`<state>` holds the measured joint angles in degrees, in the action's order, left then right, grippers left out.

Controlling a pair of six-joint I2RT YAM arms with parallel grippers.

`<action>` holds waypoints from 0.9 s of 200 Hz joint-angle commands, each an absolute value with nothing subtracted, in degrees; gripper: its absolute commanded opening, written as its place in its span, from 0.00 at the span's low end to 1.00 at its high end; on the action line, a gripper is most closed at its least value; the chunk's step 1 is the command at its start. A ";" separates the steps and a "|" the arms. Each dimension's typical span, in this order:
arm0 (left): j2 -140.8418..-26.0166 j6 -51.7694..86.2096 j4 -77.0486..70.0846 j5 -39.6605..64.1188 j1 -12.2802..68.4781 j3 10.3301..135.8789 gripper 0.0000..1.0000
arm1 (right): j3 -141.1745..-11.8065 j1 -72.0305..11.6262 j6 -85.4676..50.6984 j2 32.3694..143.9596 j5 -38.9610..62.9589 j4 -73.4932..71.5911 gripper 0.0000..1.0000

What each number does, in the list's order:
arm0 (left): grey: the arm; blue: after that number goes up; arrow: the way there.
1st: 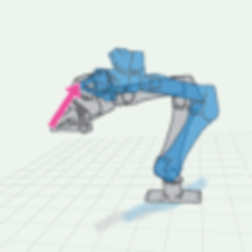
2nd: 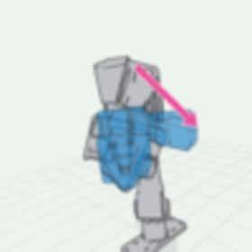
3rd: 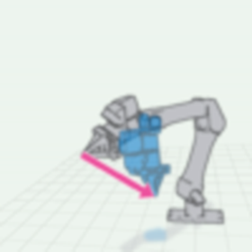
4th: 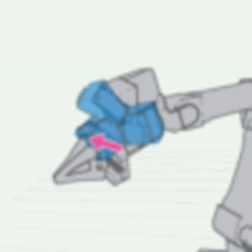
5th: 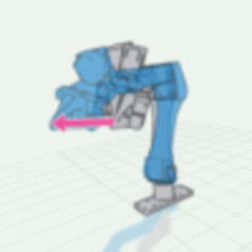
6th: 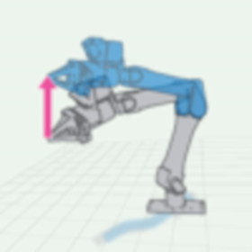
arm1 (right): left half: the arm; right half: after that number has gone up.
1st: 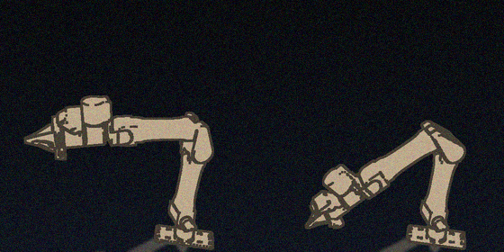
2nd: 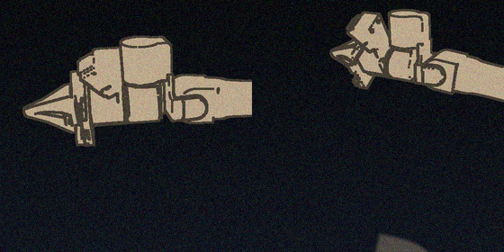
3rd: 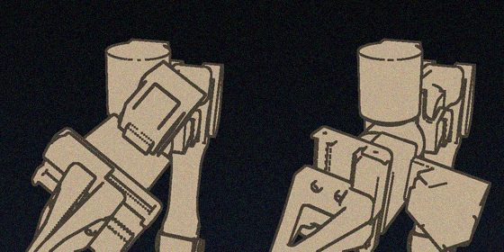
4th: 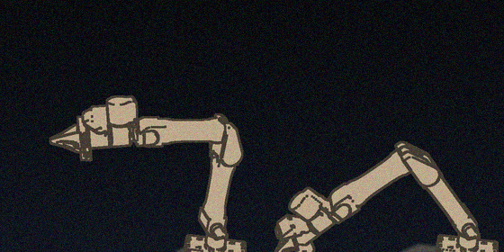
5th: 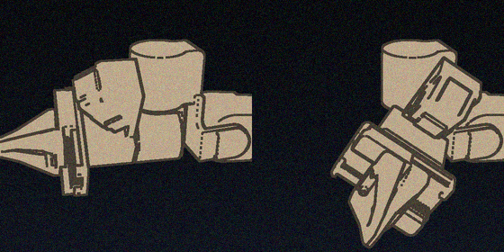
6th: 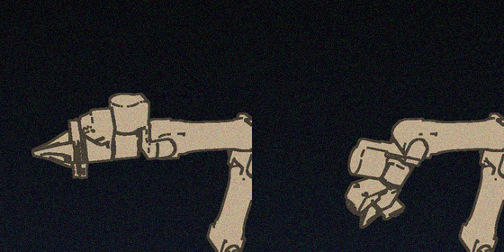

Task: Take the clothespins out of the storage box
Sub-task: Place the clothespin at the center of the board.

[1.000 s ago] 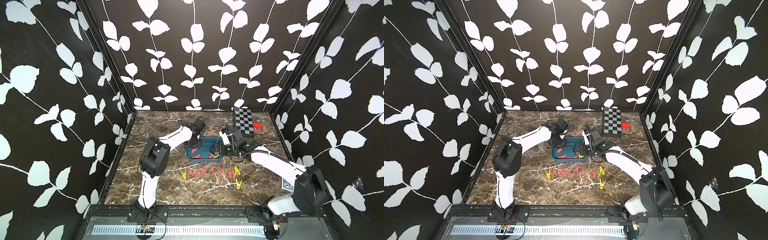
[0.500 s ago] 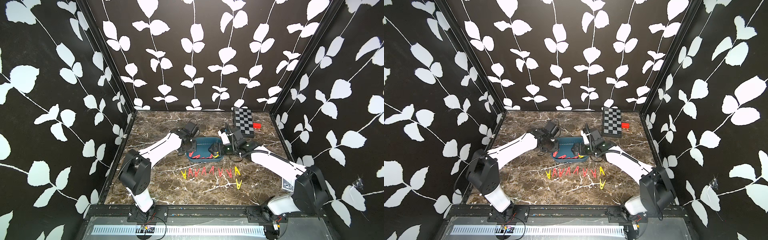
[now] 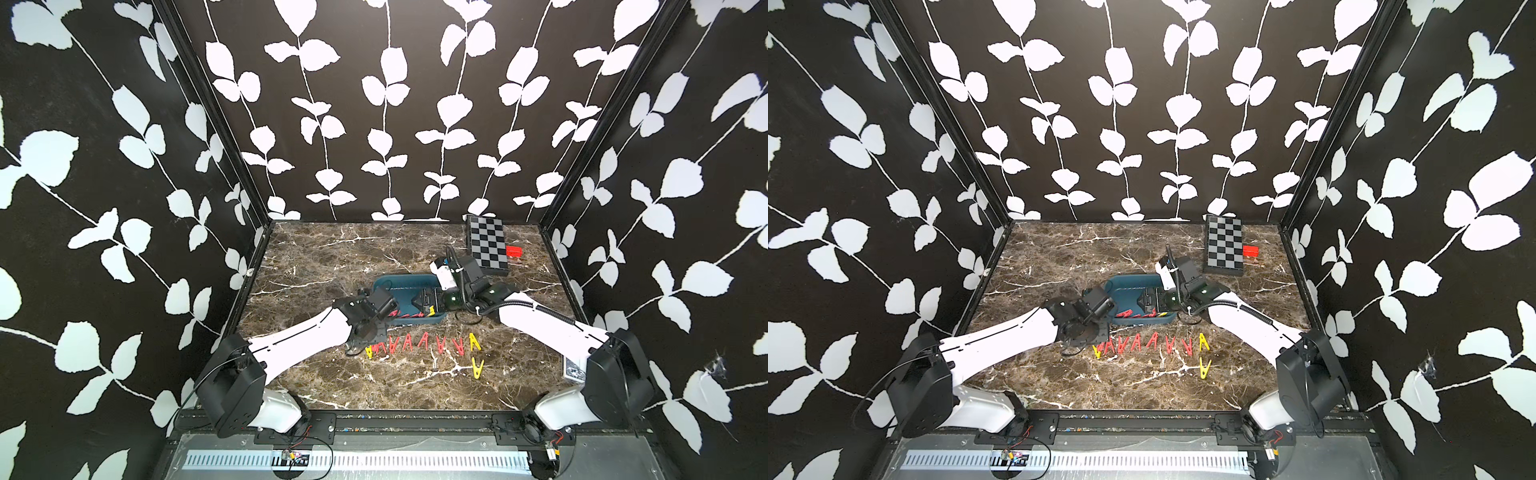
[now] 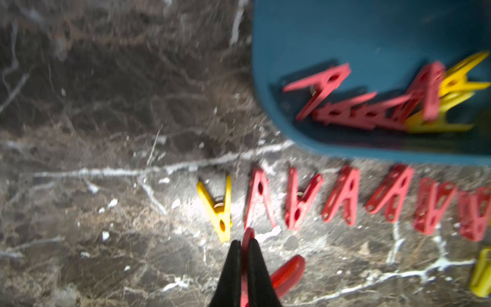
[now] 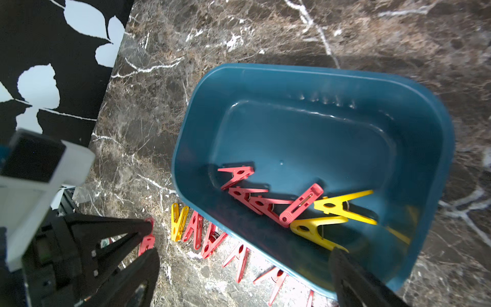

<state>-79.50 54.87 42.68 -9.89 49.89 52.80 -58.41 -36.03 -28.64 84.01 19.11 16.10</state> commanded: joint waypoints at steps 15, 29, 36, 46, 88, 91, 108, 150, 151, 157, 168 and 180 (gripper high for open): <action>-76.79 61.58 42.27 -12.86 52.97 47.26 0.07 | -58.53 -37.34 -27.60 84.51 19.79 14.47 0.99; -76.24 62.43 40.99 -12.45 53.56 45.13 0.06 | -58.44 -37.61 -27.60 84.55 19.70 14.43 0.99; -75.95 62.72 40.25 -12.24 53.88 44.28 0.06 | -58.38 -37.78 -27.60 84.55 19.63 14.43 0.99; -75.86 63.09 39.82 -12.02 54.43 43.41 0.07 | -58.34 -37.96 -27.60 84.65 19.52 14.46 0.99; -76.95 63.98 38.25 -11.40 56.31 41.22 0.06 | -58.62 -38.23 -27.60 84.98 19.20 14.60 0.99; -77.07 64.02 38.03 -11.25 56.46 41.06 0.06 | -58.56 -38.24 -27.60 84.99 19.20 14.68 0.99; -77.49 64.82 37.26 -10.83 56.85 40.04 0.06 | -58.53 -38.40 -27.68 85.17 19.23 14.67 0.99; -78.99 64.55 36.56 -10.28 57.22 39.15 0.07 | -58.34 -38.67 -27.69 85.17 18.64 14.83 0.99; -79.00 64.57 36.56 -10.28 57.22 39.13 0.07 | -58.35 -38.67 -27.69 85.17 18.68 14.84 0.99; -79.35 64.32 36.56 -10.30 57.26 39.35 0.07 | -58.36 -38.67 -27.69 85.24 18.59 14.77 0.99; -79.97 63.98 36.62 -10.20 57.30 39.67 0.08 | -58.32 -38.67 -27.72 85.41 18.61 14.80 0.99; -80.37 63.73 36.92 -10.12 57.30 40.07 0.12 | -58.45 -38.67 -27.69 85.52 18.51 14.88 0.99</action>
<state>-79.66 64.05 36.53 -10.20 56.97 39.57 -58.39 -38.28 -28.25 84.88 18.96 15.86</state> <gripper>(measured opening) 0.096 0.990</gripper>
